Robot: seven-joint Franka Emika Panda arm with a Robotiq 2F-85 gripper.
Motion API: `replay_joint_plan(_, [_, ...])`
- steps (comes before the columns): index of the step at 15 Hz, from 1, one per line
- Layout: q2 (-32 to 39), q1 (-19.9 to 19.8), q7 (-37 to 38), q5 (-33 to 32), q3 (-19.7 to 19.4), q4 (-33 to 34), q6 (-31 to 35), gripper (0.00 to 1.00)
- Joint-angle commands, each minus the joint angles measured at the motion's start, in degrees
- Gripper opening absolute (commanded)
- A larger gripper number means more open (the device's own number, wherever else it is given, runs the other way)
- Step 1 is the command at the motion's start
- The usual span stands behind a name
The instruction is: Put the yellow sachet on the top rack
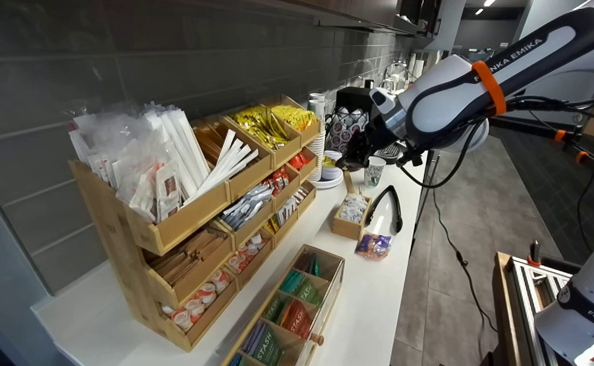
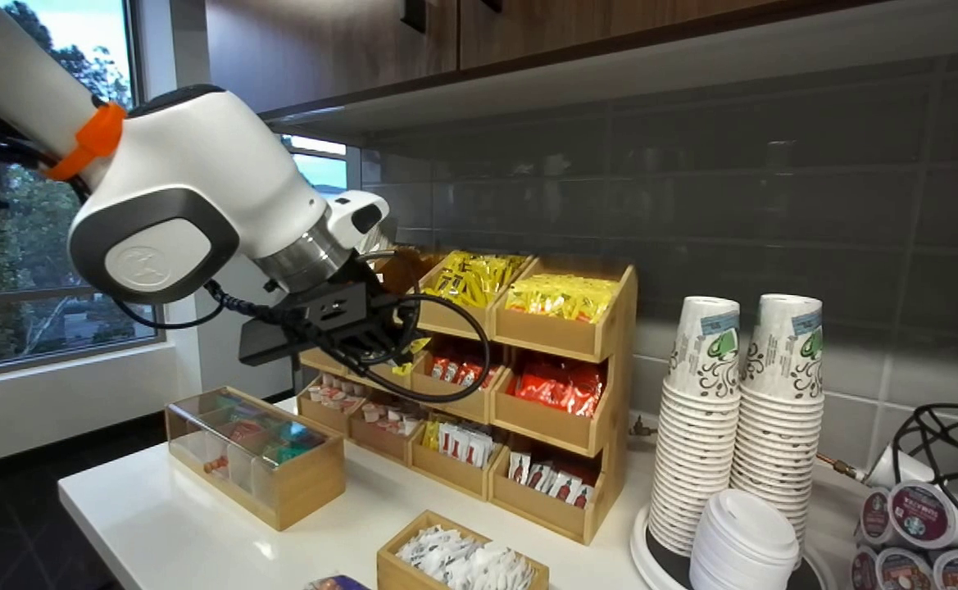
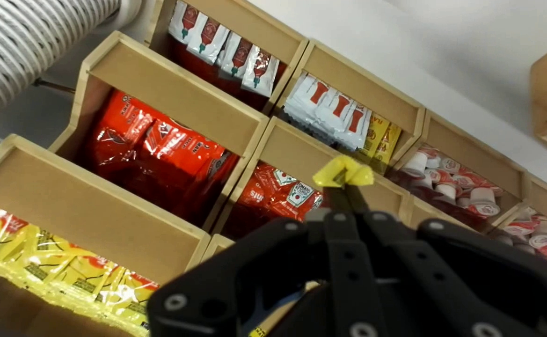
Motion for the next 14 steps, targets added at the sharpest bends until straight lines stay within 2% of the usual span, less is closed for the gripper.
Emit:
replay_joint_plan(1, [0.38, -0.12, -0.01, 0.0, 0.33, 0.0, 0.0, 0.01])
replay_joint_plan(7, [1.28, -0.14, -1.73, -0.96, 0.4, 2.38, 2.61, 0.0])
replay_joint_plan(8, [1.85, 8.75, 5.37, -11.72, -9.9, 2.2, 4.17, 0.0])
replay_joint_plan(10, [1.85, 11.91, 6.94, -20.3, -14.81, 3.95, 4.88, 0.0])
replay_joint_plan(11, [1.85, 7.06, 1.02, -16.33, -9.9, 5.63, 4.53, 0.0])
replay_joint_plan(12, [1.96, 7.87, 1.16, -18.38, -11.51, 6.53, 4.0, 0.0])
replay_joint_plan(14, [2.2, 7.18, -0.5, -19.24, -11.62, 8.24, 3.8, 0.0])
